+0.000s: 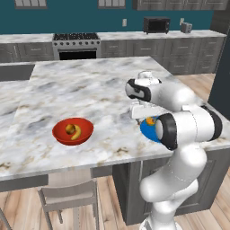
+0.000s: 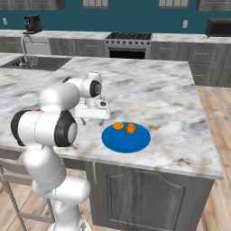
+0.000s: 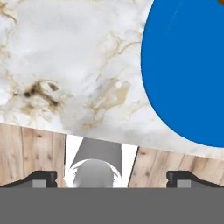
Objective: Take the fruits from the plate on the dining counter and place two fruits in each bowl.
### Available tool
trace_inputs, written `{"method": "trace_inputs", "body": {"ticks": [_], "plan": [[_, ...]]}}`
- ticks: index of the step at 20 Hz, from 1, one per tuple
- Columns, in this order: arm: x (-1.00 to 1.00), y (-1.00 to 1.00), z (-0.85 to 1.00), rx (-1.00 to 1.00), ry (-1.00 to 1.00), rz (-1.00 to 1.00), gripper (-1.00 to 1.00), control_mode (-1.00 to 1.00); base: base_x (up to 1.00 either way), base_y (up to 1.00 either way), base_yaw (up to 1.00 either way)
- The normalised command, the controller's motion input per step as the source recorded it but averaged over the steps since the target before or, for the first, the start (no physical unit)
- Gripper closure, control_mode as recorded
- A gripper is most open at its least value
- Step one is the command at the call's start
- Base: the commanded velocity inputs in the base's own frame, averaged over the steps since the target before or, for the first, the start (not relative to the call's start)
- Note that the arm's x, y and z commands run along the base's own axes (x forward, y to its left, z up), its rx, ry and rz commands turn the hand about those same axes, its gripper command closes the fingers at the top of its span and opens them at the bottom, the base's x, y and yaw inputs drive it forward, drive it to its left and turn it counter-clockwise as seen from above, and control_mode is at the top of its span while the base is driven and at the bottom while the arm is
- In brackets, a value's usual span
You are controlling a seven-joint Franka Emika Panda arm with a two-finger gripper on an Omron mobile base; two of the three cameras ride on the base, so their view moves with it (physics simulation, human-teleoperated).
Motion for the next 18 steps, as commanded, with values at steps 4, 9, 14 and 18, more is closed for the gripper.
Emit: {"method": "trace_inputs", "body": {"ticks": [4,9,14,18], "plan": [[0.11,-0.94,0.00,0.00,0.04,0.00,-1.00,-1.00,0.00,0.00,0.00],[0.17,-0.82,0.00,0.02,0.05,0.01,-1.00,-1.00,0.00,0.00,0.00],[0.27,-0.57,0.00,0.03,0.03,0.08,-1.00,-1.00,0.00,0.00,0.00],[0.33,-0.51,-0.07,0.02,0.01,0.10,-1.00,-1.00,0.00,0.00,0.00]]}}
